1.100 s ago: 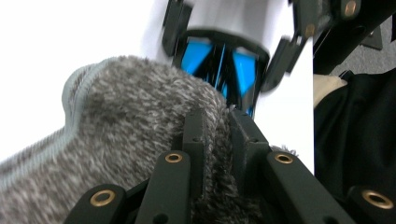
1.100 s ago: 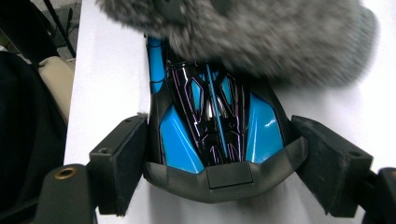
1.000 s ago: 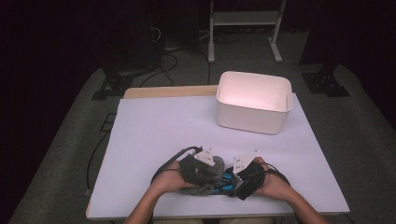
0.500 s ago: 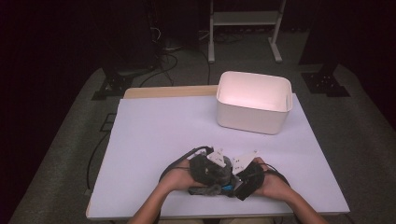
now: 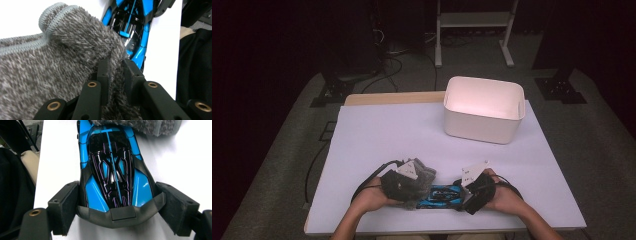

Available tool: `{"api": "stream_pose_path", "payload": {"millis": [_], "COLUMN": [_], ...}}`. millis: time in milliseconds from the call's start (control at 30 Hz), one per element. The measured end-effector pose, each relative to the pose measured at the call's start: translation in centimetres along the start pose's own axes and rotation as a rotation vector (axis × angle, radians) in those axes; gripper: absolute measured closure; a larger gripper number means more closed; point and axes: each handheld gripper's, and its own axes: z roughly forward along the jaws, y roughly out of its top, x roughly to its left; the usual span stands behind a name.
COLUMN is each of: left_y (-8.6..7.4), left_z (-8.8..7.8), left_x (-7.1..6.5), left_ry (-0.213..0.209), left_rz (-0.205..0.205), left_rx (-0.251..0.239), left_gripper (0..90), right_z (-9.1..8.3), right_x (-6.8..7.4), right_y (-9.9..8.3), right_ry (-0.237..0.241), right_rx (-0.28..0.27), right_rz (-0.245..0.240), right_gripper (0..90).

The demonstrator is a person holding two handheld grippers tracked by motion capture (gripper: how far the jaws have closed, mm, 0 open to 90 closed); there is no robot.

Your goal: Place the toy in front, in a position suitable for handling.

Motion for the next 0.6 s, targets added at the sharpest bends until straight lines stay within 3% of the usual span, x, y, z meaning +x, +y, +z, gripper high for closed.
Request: {"api": "stream_pose_path", "payload": {"millis": [200, 433, 600], "left_y": [0.3, 0.3, 0.3], "left_z": [0.4, 0.4, 0.4], "left_x": [-0.1, -0.1, -0.2], "left_ry": [-0.005, -0.003, 0.000], "left_rz": [0.012, 0.020, 0.024], "left_rx": [0.002, 0.009, 0.007], "left_gripper": [76.3, 76.1, 76.1], "right_z": [0.0, -1.4, -1.2], "right_x": [-0.3, -1.0, -1.8], "right_y": [0.0, 0.9, 1.9], "right_ry": [0.026, 0.064, 0.089], "right_rx": [0.035, -0.013, 0.016], "right_rz": [0.055, 0.105, 0.117], "right_gripper": [18.8, 19.2, 22.6]}}
